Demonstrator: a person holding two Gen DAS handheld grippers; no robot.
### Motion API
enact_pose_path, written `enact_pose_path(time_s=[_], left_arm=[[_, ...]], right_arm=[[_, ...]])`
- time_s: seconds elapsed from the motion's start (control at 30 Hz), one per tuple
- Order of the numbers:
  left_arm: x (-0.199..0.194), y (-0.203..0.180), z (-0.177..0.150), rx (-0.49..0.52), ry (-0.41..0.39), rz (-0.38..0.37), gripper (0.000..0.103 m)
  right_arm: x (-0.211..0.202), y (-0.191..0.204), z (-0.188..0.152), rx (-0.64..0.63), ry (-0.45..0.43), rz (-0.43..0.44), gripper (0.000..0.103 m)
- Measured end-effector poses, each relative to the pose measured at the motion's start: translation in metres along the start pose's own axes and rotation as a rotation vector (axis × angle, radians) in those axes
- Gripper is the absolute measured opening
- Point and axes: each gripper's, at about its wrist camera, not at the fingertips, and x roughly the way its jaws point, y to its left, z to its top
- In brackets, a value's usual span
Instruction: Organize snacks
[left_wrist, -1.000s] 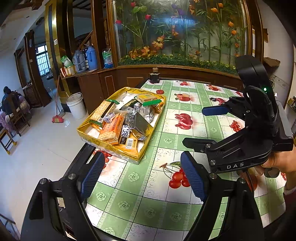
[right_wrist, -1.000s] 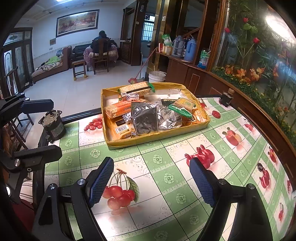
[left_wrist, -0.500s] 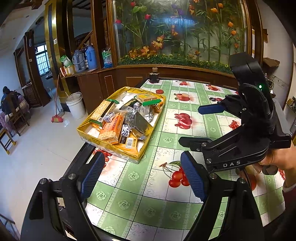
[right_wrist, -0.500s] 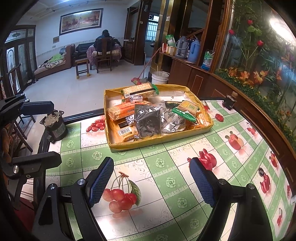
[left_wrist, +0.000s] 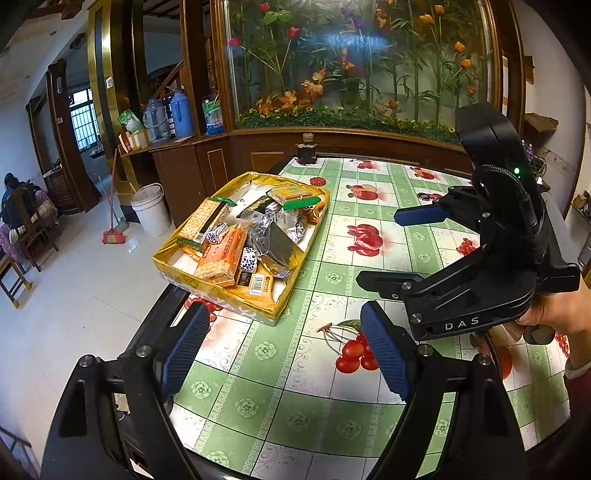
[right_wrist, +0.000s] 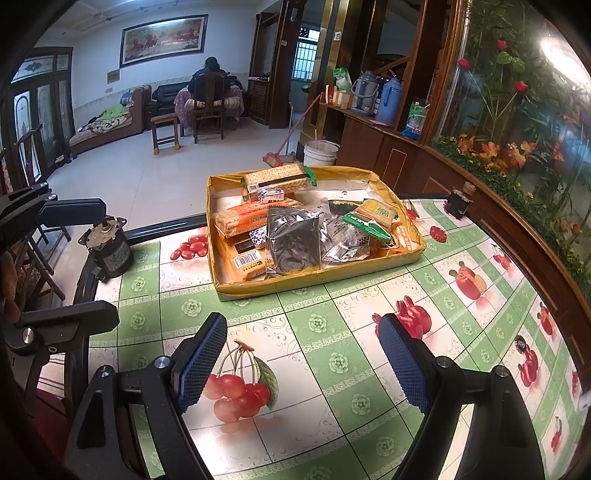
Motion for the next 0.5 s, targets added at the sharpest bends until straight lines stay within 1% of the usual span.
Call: enact_pose_path(time_s=[0.5], left_arm=[[0.002,-0.0004,-0.0003,0.005,0.011,-0.009,0.085]], right_arm=[[0.0017,-0.0025,-0.0014,-0.006,0.001,0.003,0.086]])
